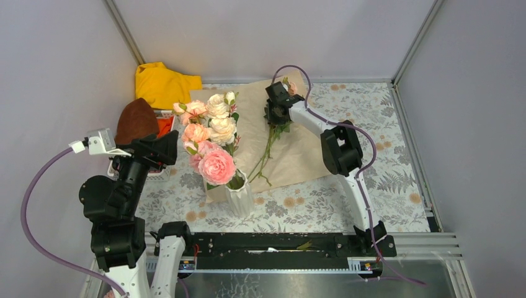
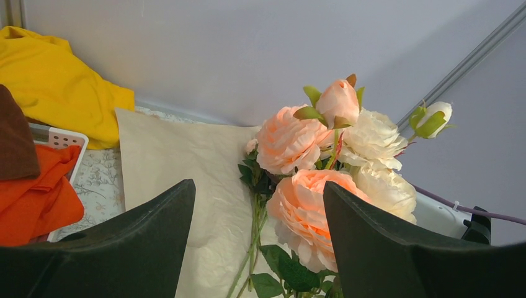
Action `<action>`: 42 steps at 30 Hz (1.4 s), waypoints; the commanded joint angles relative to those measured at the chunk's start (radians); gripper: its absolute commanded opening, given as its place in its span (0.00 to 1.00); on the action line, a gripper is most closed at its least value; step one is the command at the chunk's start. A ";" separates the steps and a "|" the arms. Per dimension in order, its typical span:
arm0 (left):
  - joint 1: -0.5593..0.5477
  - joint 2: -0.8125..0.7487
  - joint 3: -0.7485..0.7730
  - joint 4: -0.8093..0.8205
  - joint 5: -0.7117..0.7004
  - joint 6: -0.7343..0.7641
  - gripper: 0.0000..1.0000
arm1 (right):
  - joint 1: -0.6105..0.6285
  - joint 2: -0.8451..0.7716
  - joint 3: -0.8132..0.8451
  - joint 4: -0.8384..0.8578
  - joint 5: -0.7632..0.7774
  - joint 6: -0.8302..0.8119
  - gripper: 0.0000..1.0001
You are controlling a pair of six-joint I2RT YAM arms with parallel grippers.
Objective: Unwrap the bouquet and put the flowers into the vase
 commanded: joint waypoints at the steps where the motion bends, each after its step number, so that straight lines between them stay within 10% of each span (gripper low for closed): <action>1: 0.007 0.004 -0.001 0.075 0.007 0.013 0.82 | -0.006 -0.028 -0.002 0.001 0.034 0.000 0.27; 7: 0.006 -0.007 0.013 0.076 0.017 -0.004 0.82 | -0.006 -0.097 -0.058 0.012 0.058 0.002 0.00; 25: 0.007 -0.018 0.040 0.068 0.045 -0.038 0.82 | -0.006 -0.854 -0.685 0.412 -0.102 0.032 0.00; 42: 0.006 -0.025 0.042 0.068 0.070 -0.063 0.82 | -0.006 -1.159 -0.878 0.675 -0.311 0.055 0.00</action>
